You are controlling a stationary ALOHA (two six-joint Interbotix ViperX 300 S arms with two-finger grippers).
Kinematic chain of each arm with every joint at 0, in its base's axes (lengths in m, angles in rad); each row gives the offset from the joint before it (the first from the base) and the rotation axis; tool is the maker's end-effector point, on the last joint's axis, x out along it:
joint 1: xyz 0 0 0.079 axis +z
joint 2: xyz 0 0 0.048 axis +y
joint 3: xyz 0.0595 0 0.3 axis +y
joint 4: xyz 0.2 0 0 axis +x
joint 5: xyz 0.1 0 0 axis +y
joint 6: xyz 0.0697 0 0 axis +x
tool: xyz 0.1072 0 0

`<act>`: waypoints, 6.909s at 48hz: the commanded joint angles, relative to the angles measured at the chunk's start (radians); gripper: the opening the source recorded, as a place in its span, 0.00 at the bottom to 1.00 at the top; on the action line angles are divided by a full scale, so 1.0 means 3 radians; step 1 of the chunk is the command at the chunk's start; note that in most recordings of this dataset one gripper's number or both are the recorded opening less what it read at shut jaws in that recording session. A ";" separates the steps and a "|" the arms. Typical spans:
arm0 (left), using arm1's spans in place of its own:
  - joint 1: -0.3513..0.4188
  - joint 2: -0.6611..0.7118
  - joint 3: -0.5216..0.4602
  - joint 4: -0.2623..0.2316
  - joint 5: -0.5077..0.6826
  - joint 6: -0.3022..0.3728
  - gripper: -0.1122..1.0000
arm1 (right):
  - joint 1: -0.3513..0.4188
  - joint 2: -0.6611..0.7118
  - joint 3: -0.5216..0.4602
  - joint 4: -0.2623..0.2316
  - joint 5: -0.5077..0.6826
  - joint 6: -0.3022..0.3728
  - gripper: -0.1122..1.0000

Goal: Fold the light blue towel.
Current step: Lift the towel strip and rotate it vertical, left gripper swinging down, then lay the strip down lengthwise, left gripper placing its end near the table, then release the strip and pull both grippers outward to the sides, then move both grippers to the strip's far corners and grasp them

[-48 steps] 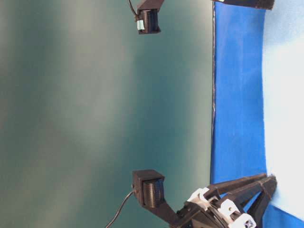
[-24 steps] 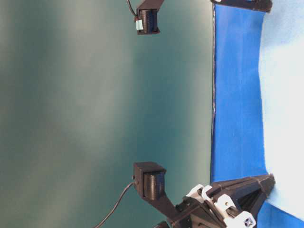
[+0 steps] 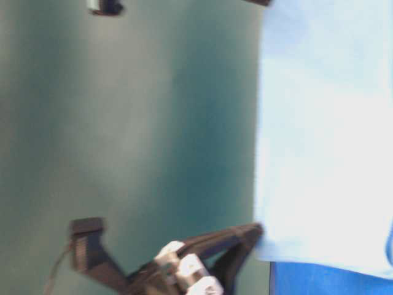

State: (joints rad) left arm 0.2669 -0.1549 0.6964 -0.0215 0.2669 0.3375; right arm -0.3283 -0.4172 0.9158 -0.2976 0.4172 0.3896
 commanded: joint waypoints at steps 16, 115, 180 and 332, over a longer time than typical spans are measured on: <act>0.0005 -0.0465 -0.0240 0.0000 0.0302 0.0005 0.11 | 0.0153 -0.0511 -0.0322 -0.0005 0.0430 -0.0077 0.12; -0.1289 0.1370 -0.1917 0.0000 -0.0910 0.0082 0.11 | -0.0685 0.0506 -0.0966 -0.0910 -0.0332 -0.0072 0.12; -0.1212 0.1115 -0.0542 -0.0005 -0.1161 -0.0670 0.11 | -0.0588 0.1657 -0.1508 -0.0859 -0.1079 0.0015 0.12; 0.0368 0.0501 0.0118 -0.0015 -0.2015 -0.0752 0.72 | -0.0767 0.0757 -0.0199 -0.0931 -0.1503 0.0537 0.63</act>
State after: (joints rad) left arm 0.3543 -0.0399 0.7839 -0.0245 -0.3283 0.1120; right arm -0.5461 -0.2470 0.9173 -0.5599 -0.0399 0.5522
